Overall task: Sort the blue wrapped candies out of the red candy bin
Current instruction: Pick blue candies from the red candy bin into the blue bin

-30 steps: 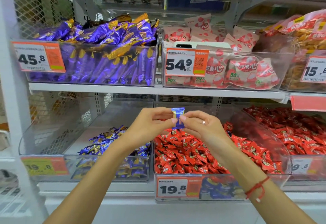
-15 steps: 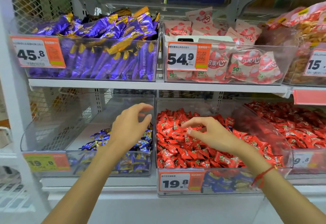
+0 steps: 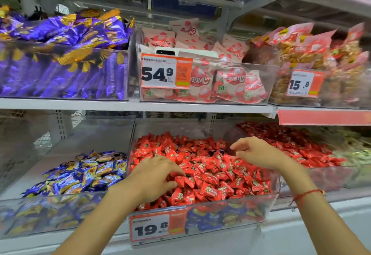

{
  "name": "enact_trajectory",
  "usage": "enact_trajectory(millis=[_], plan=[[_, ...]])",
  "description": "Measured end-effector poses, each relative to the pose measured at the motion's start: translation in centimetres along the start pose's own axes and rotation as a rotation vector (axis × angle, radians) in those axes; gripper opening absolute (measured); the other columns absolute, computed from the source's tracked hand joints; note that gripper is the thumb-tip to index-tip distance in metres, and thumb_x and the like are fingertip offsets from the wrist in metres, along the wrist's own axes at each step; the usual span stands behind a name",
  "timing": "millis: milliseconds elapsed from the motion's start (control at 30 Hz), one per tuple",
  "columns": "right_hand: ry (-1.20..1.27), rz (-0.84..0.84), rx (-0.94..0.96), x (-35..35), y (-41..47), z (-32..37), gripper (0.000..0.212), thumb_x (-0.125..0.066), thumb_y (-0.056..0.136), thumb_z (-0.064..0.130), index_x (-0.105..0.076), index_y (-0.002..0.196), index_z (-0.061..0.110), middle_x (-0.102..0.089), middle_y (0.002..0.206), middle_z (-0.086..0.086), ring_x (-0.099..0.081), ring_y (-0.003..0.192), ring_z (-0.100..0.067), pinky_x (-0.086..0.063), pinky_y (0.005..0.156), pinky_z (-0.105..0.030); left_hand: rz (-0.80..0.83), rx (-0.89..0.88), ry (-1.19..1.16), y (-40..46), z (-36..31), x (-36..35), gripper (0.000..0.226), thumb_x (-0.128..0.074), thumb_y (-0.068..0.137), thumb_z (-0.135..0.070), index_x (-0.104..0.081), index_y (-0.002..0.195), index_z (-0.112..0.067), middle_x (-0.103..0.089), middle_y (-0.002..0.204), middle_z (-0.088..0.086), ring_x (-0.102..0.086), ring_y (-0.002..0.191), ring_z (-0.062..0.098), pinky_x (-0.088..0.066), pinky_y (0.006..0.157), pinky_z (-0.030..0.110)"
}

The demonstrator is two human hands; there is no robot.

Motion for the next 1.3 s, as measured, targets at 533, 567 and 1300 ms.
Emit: enact_trajectory(millis=[533, 567, 1300], plan=[[0.194, 0.087, -0.028, -11.8, 3.4, 7.1, 0.051, -0.039, 0.101, 0.031, -0.030, 0.148, 0.012, -0.038, 0.150, -0.014, -0.036, 0.137, -0.029, -0.030, 0.111, -0.035, -0.426, 0.177, -0.310, 0.1, 0.7, 3.7, 0.036, -0.045, 0.097, -0.018, -0.057, 0.125, -0.038, -0.052, 0.134, -0.021, -0.045, 0.126, 0.004, -0.034, 0.101, 0.027], [0.289, 0.117, 0.007, -11.7, 2.8, 7.7, 0.052, -0.040, 0.101, 0.028, -0.027, 0.149, 0.014, -0.035, 0.152, -0.010, -0.034, 0.139, -0.025, -0.027, 0.110, -0.030, -0.460, 0.180, -0.328, -0.2, 0.5, 4.3, 0.035, -0.045, 0.098, -0.019, -0.058, 0.123, -0.038, -0.054, 0.131, -0.022, -0.046, 0.125, 0.004, -0.035, 0.101, 0.027], [-0.162, -0.537, 0.039, 0.0, -1.9, -5.3, 0.052, -0.045, 0.086, -0.002, -0.050, 0.132, 0.022, -0.034, 0.146, 0.007, -0.046, 0.122, -0.019, -0.047, 0.080, -0.032, 0.203, -0.119, -0.004, 18.5, -6.9, -6.5, 0.044, -0.057, 0.095, -0.039, -0.051, 0.137, -0.029, -0.049, 0.143, 0.004, -0.045, 0.130, 0.023, -0.035, 0.105, 0.030]])
Point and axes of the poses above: each hand's wrist, its own y-axis towards the middle knuckle, its own x-axis out of the back of the hand, z = x × y, the point moved 8 cm from there along y, towards the middle knuckle
